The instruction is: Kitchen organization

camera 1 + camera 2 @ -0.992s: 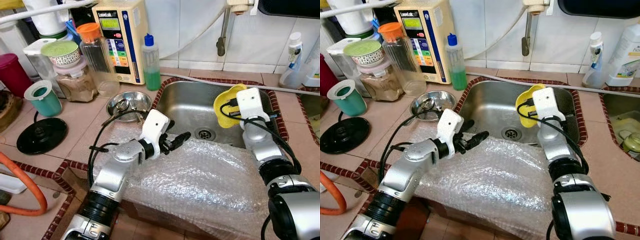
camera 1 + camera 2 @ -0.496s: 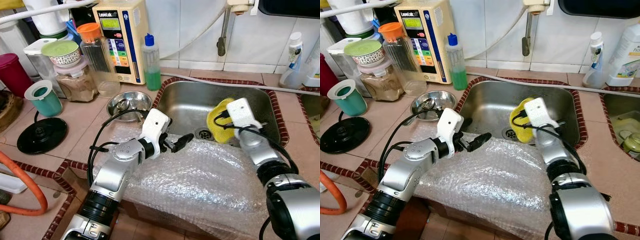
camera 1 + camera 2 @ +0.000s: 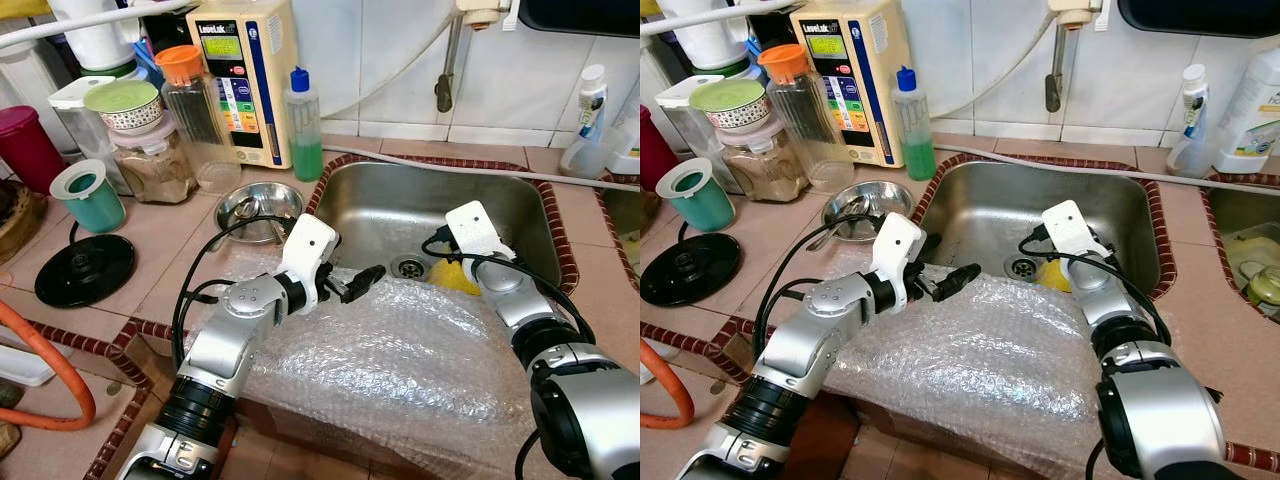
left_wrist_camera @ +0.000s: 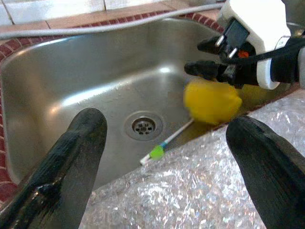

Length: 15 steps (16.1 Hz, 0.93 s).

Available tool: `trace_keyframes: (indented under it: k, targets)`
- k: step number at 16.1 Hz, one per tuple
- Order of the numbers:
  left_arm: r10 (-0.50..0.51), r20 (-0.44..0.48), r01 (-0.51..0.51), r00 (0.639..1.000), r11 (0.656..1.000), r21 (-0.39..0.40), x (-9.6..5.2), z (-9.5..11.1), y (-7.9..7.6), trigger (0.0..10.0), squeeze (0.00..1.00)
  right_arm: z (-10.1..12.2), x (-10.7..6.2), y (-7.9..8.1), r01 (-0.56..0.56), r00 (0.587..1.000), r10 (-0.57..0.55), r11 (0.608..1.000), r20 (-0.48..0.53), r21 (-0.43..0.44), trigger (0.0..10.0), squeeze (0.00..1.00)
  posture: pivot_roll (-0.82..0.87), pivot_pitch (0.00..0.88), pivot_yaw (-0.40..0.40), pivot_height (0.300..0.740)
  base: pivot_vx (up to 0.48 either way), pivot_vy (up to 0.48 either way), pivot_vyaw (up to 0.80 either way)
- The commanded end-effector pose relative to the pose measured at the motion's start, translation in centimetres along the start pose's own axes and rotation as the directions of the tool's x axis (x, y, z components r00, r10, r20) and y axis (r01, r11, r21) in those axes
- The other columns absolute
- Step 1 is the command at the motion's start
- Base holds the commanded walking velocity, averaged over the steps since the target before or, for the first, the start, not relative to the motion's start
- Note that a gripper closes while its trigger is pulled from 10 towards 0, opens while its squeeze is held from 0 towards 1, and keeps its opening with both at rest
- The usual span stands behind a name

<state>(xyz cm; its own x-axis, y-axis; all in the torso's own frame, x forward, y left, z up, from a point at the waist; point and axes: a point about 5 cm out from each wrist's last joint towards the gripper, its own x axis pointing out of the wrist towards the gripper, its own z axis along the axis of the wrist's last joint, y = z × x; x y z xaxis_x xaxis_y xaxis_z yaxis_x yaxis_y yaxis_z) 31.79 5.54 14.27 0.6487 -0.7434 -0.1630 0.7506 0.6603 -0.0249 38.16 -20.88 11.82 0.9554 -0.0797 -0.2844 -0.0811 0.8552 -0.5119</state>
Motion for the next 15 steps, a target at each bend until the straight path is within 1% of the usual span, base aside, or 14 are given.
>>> trace_keyframes:
  k: [1, 3, 4, 5, 6, 7, 8, 9, 10, 11, 12, 13, 14, 15]
  targets:
    - [-0.013, -0.031, 0.013, 0.999, 1.000, 0.023, -0.2, -0.1, 0.1, 10.0, 1.00, 0.1, 0.1, 0.5, -0.033, 0.999, 0.034, 0.999, -0.013, 0.034, 10.0, 1.00, 0.04, 0.000, 0.114, 0.740, 0.000, 0.000, 0.00]
    - [-0.037, -0.047, 0.038, 0.998, 0.999, 0.027, -0.3, -0.3, -0.1, 10.0, 1.00, -0.2, 0.0, 0.7, -0.044, 0.999, 0.045, 0.998, -0.019, 0.050, 10.0, 1.00, 0.05, 0.000, 0.111, 0.740, 0.000, 0.000, 0.00]
    - [-0.037, -0.045, 0.039, 0.998, 0.998, 0.044, -0.4, 0.0, 0.0, 10.0, 1.00, 0.0, 0.0, 0.7, -0.056, 0.998, 0.057, 0.995, -0.007, 0.084, 10.0, 1.00, 0.04, 0.000, 0.112, 0.740, 0.000, 0.000, 0.00]
    - [-0.025, -0.034, 0.026, 0.999, 0.999, 0.040, -0.4, 0.2, 0.2, 10.0, 1.00, 0.2, 0.0, 0.7, -0.062, 0.998, 0.062, 0.994, 0.007, 0.086, 10.0, 1.00, 0.04, 0.000, 0.112, 0.740, 0.000, 0.000, 0.00]
    - [0.089, 0.004, -0.089, 0.996, 0.994, 0.057, -0.3, 0.8, 1.7, 10.0, 1.00, 1.2, 0.1, 0.4, -0.051, 0.997, 0.046, 0.994, 0.060, 0.097, 10.0, 1.00, 0.04, 0.000, 0.109, 0.740, 0.000, 0.000, 0.00]
    - [0.139, 0.021, -0.140, 0.990, 0.988, 0.058, -0.3, 1.1, 2.3, 10.0, 1.00, 1.5, 0.1, 0.4, -0.051, 0.996, 0.044, 0.994, 0.076, 0.093, 10.0, 1.00, 0.04, 0.000, 0.112, 0.740, 0.000, 0.000, 0.00]
    - [0.240, 0.062, -0.244, 0.969, 0.968, 0.053, -0.5, 1.9, 3.5, 10.0, 1.00, 2.1, 0.1, 0.8, -0.065, 0.992, 0.055, 0.994, 0.109, 0.087, 10.0, 1.00, 0.04, 0.000, 0.114, 0.740, 0.000, 0.000, 0.00]
    - [0.324, 0.096, -0.328, 0.941, 0.944, 0.027, -0.8, 2.5, 4.7, 10.0, 1.00, 2.9, 0.0, 1.1, -0.075, 0.983, 0.051, 0.988, 0.174, 0.134, 10.0, 1.00, 0.04, 0.000, 0.114, 0.740, 0.000, 0.000, 0.00]
    - [0.398, 0.121, -0.401, 0.909, 0.916, -0.002, -1.4, 3.0, 5.9, 10.0, 1.00, 3.5, -0.1, 1.4, -0.084, 0.976, 0.044, 0.979, 0.213, 0.186, 10.0, 1.00, 0.05, 0.000, 0.116, 0.740, 0.000, 0.000, 0.00]
    - [0.468, 0.139, -0.470, 0.872, 0.882, -0.022, -2.1, 3.3, 6.9, 10.0, 1.00, 4.1, -0.3, 2.0, -0.118, 0.966, 0.058, 0.966, 0.252, 0.230, 10.0, 1.00, 0.05, 0.000, 0.118, 0.740, 0.000, 0.000, 0.00]
    - [0.532, 0.146, -0.530, 0.834, 0.846, -0.055, -2.8, 3.3, 7.9, 10.0, 1.00, 4.8, -0.7, 2.9, -0.168, 0.952, 0.089, 0.951, 0.294, 0.258, 10.0, 1.00, 0.05, 0.000, 0.119, 0.740, 0.000, 0.000, 0.00]
    - [0.573, 0.143, -0.568, 0.807, 0.819, -0.080, -3.3, 3.3, 8.5, 10.0, 1.00, 5.5, -1.1, 3.5, -0.222, 0.931, 0.121, 0.937, 0.344, 0.270, 10.0, 1.00, 0.05, 0.000, 0.120, 0.740, 0.000, 0.000, 0.00]
    - [0.604, 0.148, -0.599, 0.783, 0.796, -0.087, -3.8, 3.3, 9.0, 10.0, 1.00, 6.2, -1.6, 4.1, -0.280, 0.905, 0.158, 0.920, 0.395, 0.274, 10.0, 1.00, 0.05, 0.000, 0.117, 0.740, 0.000, 0.000, 0.00]
    - [0.643, 0.155, -0.636, 0.750, 0.765, -0.101, -4.2, 3.3, 9.6, 10.0, 1.00, 6.8, -2.3, 4.7, -0.333, 0.875, 0.199, 0.910, 0.440, 0.249, 10.0, 1.00, 0.04, 0.000, 0.120, 0.740, 0.000, 0.000, 0.00]
